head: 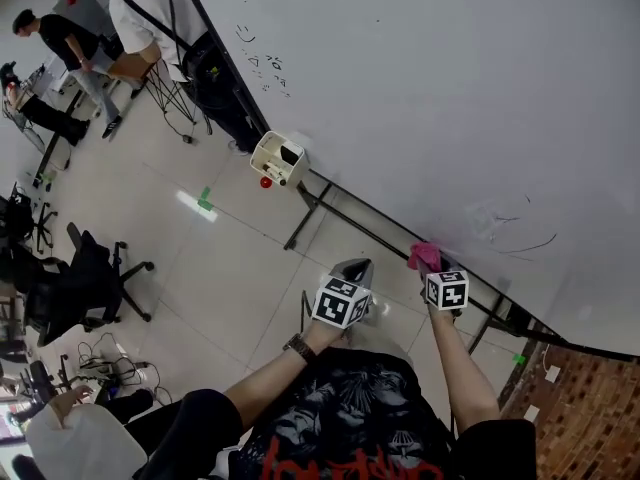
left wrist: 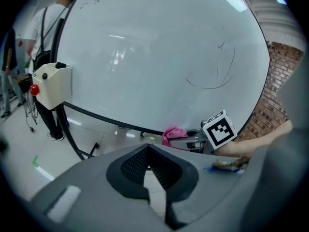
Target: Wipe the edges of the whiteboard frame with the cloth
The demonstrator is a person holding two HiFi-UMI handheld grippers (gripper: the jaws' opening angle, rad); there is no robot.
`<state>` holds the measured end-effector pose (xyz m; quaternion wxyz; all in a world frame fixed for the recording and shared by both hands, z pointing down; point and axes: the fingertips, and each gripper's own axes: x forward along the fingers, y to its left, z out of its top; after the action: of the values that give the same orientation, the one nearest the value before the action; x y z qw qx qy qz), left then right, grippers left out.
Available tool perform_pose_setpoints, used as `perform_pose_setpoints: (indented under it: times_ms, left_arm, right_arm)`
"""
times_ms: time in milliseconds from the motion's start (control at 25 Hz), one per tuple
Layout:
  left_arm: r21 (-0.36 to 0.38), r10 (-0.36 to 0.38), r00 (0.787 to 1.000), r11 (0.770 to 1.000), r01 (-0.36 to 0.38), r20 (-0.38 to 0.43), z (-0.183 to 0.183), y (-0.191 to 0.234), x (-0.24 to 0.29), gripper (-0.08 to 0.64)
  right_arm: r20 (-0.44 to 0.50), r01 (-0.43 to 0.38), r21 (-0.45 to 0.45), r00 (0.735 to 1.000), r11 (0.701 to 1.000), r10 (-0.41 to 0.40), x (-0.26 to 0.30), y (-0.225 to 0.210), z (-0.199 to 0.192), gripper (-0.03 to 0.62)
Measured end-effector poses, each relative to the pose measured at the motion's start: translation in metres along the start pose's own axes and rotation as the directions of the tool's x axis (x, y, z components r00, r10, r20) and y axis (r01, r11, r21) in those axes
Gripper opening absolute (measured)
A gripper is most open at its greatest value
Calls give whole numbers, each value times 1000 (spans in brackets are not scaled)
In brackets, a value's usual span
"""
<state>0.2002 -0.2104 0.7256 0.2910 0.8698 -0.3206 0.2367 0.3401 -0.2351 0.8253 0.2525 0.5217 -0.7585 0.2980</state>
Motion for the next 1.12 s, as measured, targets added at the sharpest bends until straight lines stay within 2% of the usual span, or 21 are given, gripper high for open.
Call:
perform_pose_setpoints:
  times_ms: [120, 440, 640, 840, 1120]
  left_arm:
    - [-19, 56, 998, 998, -56, -18, -15, 11, -5, 3]
    - [-74, 164, 986, 984, -164, -2, -13, 52, -26, 3]
    - [-74, 171, 985, 983, -169, 29, 1, 78, -34, 3]
    - [-70, 168, 986, 984, -167, 12, -3, 117, -41, 3]
    - [-94, 137, 990, 986, -135, 16, 4, 172, -62, 3]
  right_arm:
    - [11, -54, 3, 998, 999, 54, 15, 10, 2, 127]
    - [18, -123, -7, 992, 992, 123, 42, 41, 20, 127]
    - [17, -114, -8, 993, 993, 114, 56, 51, 34, 127]
    - [-6, -107, -41, 994, 993, 107, 80, 75, 51, 127]
    - [-15, -67, -30, 998, 997, 66, 114, 104, 90, 127]
